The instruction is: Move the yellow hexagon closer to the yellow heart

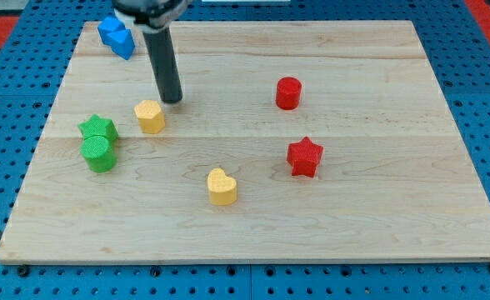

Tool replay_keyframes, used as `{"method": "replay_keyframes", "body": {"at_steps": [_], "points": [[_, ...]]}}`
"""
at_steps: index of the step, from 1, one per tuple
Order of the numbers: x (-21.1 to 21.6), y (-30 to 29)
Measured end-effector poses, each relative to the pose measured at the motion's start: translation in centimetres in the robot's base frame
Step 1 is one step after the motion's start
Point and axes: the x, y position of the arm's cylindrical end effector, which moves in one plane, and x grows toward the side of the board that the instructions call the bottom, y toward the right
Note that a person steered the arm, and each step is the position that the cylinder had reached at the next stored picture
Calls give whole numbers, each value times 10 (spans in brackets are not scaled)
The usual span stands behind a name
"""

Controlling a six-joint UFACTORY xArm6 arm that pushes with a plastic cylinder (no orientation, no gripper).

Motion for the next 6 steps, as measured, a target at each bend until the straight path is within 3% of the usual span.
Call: {"method": "replay_keyframes", "body": {"at_steps": [1,4,6], "points": [[2,-28],[129,-11],[126,6]]}}
